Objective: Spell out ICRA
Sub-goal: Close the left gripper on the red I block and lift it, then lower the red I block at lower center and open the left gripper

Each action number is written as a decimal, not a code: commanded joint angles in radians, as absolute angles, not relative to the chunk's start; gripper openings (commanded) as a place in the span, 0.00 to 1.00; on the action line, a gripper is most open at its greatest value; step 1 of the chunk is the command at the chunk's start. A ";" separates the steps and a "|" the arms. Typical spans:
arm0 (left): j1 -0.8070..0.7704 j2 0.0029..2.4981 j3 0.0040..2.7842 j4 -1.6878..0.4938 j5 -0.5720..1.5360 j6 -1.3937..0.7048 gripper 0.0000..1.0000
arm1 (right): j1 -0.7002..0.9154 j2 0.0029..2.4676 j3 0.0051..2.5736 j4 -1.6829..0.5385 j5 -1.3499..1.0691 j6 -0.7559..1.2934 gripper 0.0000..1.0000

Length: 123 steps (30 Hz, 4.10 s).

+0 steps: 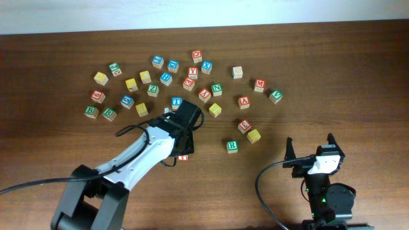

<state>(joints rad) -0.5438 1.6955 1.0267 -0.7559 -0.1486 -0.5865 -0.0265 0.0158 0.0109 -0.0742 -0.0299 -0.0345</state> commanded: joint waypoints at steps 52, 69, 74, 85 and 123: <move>-0.547 1.940 1.226 -0.968 -0.015 -0.343 0.29 | -0.033 0.010 0.006 -0.078 -0.033 -0.037 0.99; -0.495 1.940 1.226 -0.955 0.091 -0.533 0.25 | -0.033 0.010 0.006 -0.078 -0.033 -0.037 0.98; -0.530 1.940 1.226 -0.951 0.089 -0.530 0.24 | -0.033 0.010 0.006 -0.078 -0.033 -0.037 0.98; -0.530 1.940 1.226 -0.943 0.090 -0.522 0.34 | -0.033 0.010 0.006 -0.078 -0.033 -0.037 0.98; 0.070 1.937 1.837 -1.405 0.013 -0.538 0.99 | -0.033 0.010 0.006 -0.078 -0.033 -0.038 0.98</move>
